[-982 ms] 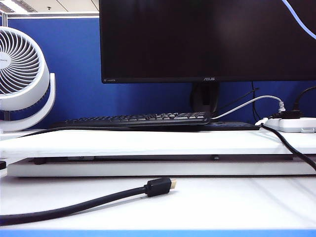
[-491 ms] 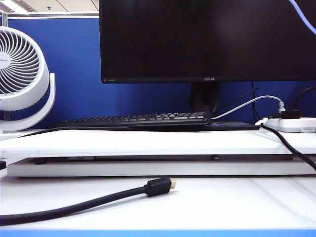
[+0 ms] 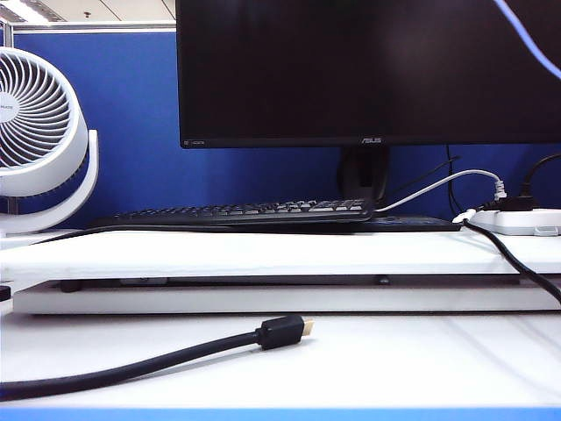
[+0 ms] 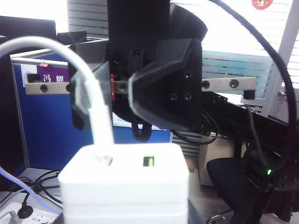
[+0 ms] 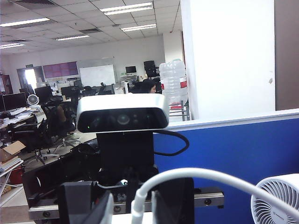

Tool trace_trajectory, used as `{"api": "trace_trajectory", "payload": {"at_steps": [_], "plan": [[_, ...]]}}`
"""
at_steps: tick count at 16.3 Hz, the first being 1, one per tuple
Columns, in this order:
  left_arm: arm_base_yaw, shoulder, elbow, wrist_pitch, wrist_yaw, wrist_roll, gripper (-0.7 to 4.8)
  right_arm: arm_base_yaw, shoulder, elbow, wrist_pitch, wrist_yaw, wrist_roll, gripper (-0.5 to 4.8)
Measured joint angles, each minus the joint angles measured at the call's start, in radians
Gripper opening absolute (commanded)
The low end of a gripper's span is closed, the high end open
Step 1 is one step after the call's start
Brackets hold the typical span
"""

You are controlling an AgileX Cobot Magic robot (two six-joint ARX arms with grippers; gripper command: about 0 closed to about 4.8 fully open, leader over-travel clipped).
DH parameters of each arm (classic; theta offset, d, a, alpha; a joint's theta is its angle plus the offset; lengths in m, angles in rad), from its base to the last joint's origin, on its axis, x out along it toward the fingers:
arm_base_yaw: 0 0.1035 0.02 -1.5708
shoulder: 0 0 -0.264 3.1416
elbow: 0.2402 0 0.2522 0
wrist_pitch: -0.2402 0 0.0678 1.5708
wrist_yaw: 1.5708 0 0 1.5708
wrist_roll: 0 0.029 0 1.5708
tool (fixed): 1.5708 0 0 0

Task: Pick up the Type-C charging cable and the charging base, insert one end of the Type-C charger into the corresponding slot on the base, and finally place the plugged-in charger back on the table.

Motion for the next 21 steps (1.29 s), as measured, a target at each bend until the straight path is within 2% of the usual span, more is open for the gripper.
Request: {"api": "trace_trajectory", "payload": {"at_steps": [9,12,13,14,15,21], "plan": [[0.000,0.002,0.000,-0.011,0.000,0.000,-0.06,0.004,0.012,0.000,-0.019,-0.001,0.000,1.03],[0.000,0.006,0.000,-0.014,0.000,0.000,-0.06,0.004,0.016,0.000,-0.026,-0.006,0.000,0.69],[0.000,0.006,0.000,-0.014,0.000,0.000,-0.06,0.004,0.016,0.000,-0.026,-0.008,0.000,0.39],[0.000,0.006,0.000,-0.015,-0.005,0.000,-0.06,0.005,0.016,0.000,-0.026,-0.013,0.000,0.33],[0.000,0.006,0.000,-0.015,-0.005,0.000,-0.06,0.005,0.016,0.000,-0.026,-0.013,0.001,-0.06],[0.000,0.006,0.000,-0.031,-0.003,-0.039,-0.06,0.004,0.015,0.000,-0.068,-0.032,-0.044,-0.05]]}}
